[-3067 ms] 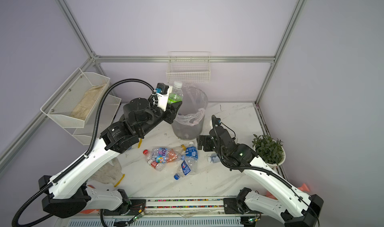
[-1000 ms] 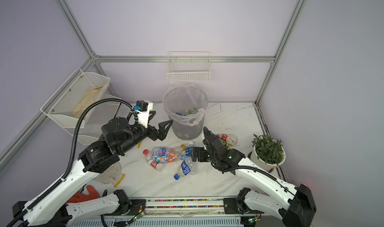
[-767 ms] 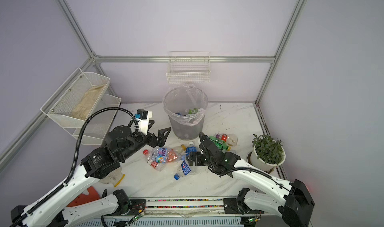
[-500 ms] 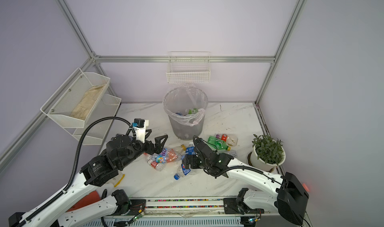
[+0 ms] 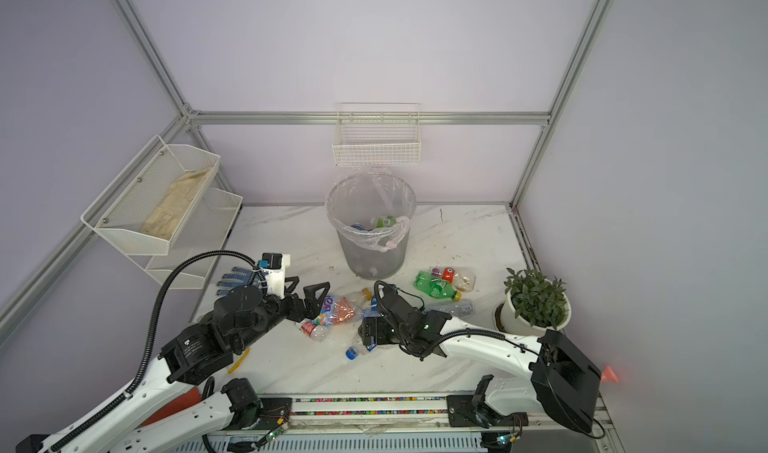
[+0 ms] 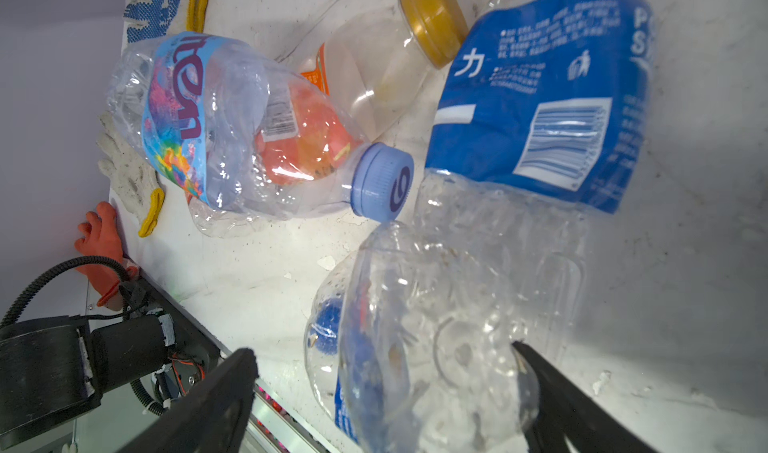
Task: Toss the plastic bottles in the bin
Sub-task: 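Lower left gripper back toward pile while right gripper descends onto crumpled clear bottle, then close the right gripper on the crumpled clear bottle beside the blue-labelled bottle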
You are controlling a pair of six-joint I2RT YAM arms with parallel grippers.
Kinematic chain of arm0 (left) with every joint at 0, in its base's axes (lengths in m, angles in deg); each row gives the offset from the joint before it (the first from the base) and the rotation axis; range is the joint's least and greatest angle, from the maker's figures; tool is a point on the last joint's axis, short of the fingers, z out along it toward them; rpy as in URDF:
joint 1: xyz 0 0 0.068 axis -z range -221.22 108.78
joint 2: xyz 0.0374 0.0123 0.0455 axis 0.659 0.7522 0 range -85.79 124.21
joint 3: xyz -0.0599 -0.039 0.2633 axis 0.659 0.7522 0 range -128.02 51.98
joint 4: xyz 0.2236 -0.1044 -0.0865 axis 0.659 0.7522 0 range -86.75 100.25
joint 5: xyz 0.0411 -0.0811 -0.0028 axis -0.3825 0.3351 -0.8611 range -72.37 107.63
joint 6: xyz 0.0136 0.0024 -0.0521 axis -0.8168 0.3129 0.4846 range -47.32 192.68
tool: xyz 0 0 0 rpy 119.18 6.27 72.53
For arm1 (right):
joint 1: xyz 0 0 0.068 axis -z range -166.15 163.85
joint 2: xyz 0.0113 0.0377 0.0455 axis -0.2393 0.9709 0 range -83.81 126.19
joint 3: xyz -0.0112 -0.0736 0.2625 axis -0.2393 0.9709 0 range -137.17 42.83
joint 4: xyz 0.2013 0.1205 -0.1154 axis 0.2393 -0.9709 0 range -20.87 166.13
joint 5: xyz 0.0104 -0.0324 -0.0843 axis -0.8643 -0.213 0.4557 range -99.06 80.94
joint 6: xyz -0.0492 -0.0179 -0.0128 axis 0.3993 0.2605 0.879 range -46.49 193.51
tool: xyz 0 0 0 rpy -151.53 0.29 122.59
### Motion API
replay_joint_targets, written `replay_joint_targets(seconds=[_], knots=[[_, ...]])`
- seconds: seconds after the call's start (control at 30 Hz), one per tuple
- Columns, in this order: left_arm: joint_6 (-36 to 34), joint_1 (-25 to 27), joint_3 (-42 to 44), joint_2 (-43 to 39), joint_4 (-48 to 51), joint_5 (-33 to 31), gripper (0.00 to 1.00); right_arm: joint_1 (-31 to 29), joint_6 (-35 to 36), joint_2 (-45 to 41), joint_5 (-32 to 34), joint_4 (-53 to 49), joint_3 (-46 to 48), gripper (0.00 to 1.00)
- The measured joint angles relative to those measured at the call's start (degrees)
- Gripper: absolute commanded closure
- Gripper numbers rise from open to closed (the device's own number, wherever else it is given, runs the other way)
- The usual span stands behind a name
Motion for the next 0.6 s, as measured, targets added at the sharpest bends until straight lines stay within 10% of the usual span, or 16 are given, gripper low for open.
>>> replay_joint_targets(seconds=[0.6], knots=[[2.7, 1.4, 2.5, -1.7, 1.0, -0.3, 0.00, -0.1, -0.9, 3.0, 2.9, 2.3, 0.0, 0.64]])
